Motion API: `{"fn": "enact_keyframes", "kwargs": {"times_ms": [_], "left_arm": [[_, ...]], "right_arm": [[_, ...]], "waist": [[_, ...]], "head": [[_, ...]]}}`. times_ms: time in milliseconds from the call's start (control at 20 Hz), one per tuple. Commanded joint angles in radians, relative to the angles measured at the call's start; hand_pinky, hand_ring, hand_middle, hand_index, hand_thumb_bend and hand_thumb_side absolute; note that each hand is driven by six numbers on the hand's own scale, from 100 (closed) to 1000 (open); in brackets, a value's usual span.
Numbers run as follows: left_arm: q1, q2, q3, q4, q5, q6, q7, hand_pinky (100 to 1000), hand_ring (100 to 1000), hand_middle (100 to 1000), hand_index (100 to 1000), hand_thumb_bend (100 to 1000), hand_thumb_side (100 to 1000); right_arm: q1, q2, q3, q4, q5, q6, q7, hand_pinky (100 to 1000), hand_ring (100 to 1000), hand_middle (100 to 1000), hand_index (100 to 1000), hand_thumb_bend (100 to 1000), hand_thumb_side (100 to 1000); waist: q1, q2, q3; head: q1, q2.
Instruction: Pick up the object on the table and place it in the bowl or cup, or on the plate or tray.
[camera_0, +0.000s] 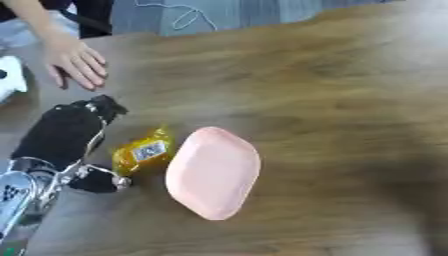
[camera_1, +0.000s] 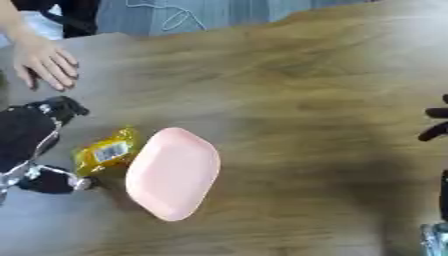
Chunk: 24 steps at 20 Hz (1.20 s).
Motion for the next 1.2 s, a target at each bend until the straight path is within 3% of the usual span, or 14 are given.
{"fn": "enact_keyframes", "kwargs": {"times_ms": [50,450,1100,1150,1200], "left_arm": [[-0.016,-0.027,0.009,0.006,0.000,-0.002,0.009,495,674,783,840,723,404],[-0.032,-0.071,0.002,0.064,0.010,-0.015,0.024,490,668,783,838,726,430],[-0.023,-0.070,0.002,0.106,0.018,-0.023,0.036,491,673,782,834,738,425],[-0.024,-0.073,0.002,0.106,0.021,-0.022,0.038,479,668,780,834,632,447],[-0.024,-0.076,0.002,0.105,0.024,-0.021,0.041,478,668,780,834,622,448]], "right_arm": [[-0.007,-0.011,-0.003,-0.019,-0.002,-0.001,0.004,351,578,652,822,100,731],[-0.009,-0.011,-0.003,-0.019,-0.004,0.000,0.007,351,577,652,824,100,728],[-0.012,-0.011,-0.003,-0.019,0.000,0.000,0.011,350,575,653,827,100,724],[-0.012,-0.011,-0.002,-0.019,0.000,0.000,0.012,351,575,653,827,100,724],[-0.013,-0.011,-0.002,-0.019,0.000,0.000,0.012,351,575,653,827,100,724]], "waist": [[-0.004,-0.012,-0.002],[-0.001,-0.004,-0.006],[0.006,0.013,-0.009],[0.006,0.014,-0.009],[0.005,0.015,-0.009]], "head": [[-0.009,-0.002],[-0.006,-0.004],[-0.006,-0.002],[-0.006,-0.002],[-0.006,-0.002]]}}
